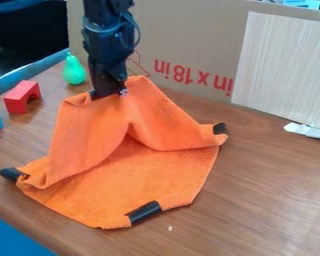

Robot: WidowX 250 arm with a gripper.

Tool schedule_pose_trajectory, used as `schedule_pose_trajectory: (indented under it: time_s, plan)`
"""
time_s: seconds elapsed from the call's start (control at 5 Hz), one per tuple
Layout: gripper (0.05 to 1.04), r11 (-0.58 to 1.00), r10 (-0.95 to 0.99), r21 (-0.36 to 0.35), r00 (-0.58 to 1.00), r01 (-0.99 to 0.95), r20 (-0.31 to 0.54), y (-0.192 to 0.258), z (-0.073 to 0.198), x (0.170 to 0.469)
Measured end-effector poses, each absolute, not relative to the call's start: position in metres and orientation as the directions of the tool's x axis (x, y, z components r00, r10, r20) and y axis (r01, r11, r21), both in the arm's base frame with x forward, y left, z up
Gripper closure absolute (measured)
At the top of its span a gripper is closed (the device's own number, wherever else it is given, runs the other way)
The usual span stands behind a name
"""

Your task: Unfold the cloth from bottom right to top left

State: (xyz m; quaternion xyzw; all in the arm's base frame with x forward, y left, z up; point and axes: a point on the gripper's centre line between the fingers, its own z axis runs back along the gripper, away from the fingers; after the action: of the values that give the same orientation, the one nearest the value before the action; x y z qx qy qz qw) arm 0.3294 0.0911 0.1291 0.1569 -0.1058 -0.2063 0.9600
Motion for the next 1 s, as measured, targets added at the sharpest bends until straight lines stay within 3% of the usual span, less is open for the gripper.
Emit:
schedule_pose_trajectory:
  time_s: [1.0]
  plan:
    - [1.033,0.862,-0.469,0.284,0.873,0.420,0.133,0.142,0.132,0.374]
